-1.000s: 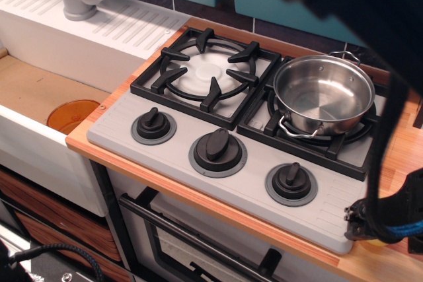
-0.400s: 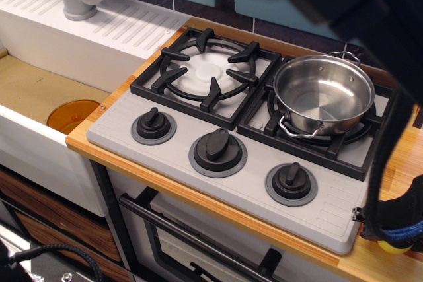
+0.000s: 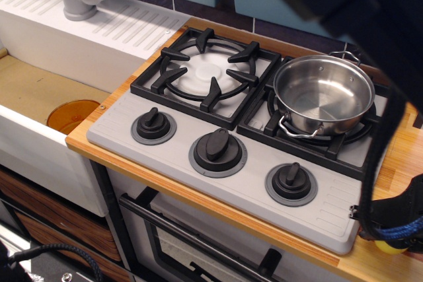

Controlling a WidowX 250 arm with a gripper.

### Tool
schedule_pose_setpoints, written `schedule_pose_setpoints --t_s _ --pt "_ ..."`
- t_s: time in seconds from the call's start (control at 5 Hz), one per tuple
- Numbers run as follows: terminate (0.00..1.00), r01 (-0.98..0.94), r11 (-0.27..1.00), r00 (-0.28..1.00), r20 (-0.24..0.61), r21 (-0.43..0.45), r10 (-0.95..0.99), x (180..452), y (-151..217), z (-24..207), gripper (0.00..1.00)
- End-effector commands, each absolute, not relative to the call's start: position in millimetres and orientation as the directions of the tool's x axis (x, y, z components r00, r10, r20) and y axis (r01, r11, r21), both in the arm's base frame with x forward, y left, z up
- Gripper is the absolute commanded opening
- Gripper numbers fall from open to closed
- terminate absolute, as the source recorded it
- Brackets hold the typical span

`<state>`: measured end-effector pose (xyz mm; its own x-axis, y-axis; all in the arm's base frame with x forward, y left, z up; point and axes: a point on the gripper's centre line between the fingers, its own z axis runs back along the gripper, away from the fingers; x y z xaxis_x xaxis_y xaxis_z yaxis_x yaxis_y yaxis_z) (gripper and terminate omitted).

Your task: Put pot or pan on stove and put potato in pot or pan

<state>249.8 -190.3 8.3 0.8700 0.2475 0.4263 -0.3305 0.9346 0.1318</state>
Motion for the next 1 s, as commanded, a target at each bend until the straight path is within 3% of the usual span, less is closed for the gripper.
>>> schedule_pose_setpoints --t_s 0.0,0.4,0.8 --pt "0.00 -0.327 0.940 0.877 0.401 0.092 0.266 258.4 -178.6 67.0 0.00" --pt "0.00 -0.309 0.948 0.891 0.372 0.075 0.261 292.2 -156.3 101.5 0.00" --pt "0.00 -0.288 0.956 0.889 0.386 0.059 0.245 341.3 -130.8 107.6 0.00"
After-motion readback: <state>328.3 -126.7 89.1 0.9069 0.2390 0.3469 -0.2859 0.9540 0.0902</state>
